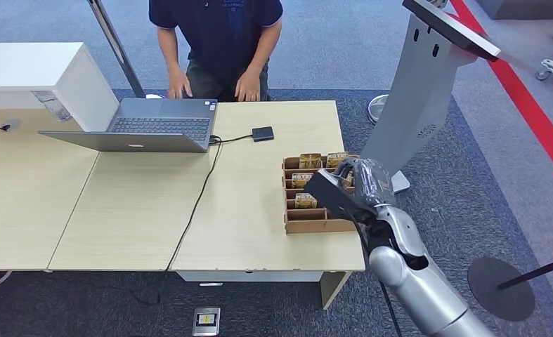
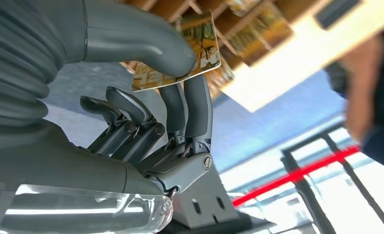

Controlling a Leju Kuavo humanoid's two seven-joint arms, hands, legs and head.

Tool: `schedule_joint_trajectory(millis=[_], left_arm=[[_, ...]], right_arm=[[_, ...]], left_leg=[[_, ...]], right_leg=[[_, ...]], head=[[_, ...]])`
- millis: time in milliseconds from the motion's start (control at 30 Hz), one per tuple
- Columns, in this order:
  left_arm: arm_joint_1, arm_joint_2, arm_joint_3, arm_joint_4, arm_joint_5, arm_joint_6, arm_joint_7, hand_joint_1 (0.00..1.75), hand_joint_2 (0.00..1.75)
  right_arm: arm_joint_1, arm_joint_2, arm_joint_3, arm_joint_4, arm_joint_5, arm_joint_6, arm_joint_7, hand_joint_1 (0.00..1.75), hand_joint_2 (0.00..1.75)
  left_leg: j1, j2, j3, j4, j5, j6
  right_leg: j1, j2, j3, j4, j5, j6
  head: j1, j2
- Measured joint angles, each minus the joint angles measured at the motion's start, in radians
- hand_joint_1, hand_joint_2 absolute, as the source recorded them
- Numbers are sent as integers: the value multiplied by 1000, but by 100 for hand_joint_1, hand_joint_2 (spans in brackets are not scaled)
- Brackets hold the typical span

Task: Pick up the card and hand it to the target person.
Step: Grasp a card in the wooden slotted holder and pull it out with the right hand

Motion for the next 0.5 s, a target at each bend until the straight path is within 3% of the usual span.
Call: schedule_joint_trajectory(millis=[267, 500], left_arm=[[0, 0, 0, 0, -5, -7, -5, 0, 0], [-4, 0, -1, 0, -49, -21, -8, 0, 0]], right_arm=[[-10, -15, 1, -109, -52, -27, -73, 175, 175], [-94, 12, 22, -50, -71, -30, -163, 175, 175]], left_leg=[[0, 0, 0, 0, 0, 0], [0, 0, -1, 0, 1, 0]], right_leg=[[0, 0, 0, 0, 0, 0], [0, 0, 0, 0, 1, 0]], head=[[0, 0], [0, 0]])
